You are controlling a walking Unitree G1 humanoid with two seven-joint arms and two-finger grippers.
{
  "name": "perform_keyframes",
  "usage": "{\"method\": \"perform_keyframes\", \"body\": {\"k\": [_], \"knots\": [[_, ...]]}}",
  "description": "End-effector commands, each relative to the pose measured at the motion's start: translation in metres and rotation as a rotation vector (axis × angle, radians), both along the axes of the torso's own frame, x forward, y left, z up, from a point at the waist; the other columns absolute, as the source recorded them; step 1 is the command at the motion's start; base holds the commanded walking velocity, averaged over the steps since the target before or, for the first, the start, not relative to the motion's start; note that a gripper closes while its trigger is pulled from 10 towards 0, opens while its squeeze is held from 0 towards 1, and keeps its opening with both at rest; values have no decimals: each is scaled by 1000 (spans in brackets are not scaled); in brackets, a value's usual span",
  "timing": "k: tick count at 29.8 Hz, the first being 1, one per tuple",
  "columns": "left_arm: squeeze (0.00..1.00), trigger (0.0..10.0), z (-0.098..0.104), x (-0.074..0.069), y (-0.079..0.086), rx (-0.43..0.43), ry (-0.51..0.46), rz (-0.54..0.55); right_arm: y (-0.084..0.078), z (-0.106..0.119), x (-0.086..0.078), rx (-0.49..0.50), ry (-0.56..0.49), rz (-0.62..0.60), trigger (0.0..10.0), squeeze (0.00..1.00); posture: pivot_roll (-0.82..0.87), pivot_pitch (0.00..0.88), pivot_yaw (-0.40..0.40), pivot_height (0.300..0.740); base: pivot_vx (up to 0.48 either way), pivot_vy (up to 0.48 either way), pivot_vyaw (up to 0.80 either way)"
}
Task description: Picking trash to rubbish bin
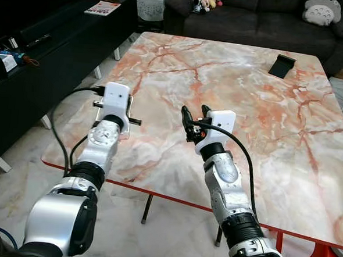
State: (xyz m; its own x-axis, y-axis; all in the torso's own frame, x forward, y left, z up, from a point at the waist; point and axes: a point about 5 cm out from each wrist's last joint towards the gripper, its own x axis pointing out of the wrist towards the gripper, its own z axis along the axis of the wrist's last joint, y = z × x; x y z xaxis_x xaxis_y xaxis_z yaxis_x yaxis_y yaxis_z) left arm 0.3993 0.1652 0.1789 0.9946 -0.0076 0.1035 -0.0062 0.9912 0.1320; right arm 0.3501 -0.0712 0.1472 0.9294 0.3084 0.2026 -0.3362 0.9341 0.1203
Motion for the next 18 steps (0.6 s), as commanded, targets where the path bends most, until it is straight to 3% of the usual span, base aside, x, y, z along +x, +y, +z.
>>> {"method": "perform_keyframes", "body": {"k": [1,8,18], "knots": [[1000,10000,-6,-2,9,-17,26,43,2,1,1,4,0,5,10000,0,88,47,36,740,0,0,0],[1000,10000,-8,-3,32,61,62,130,4,2,2,1,-5,14,10000,0,96,30,34,740,0,0,0],[1000,10000,-13,-3,47,-8,127,163,4,2,3,-2,-7,23,10000,0,96,25,33,740,0,0,0]]}}
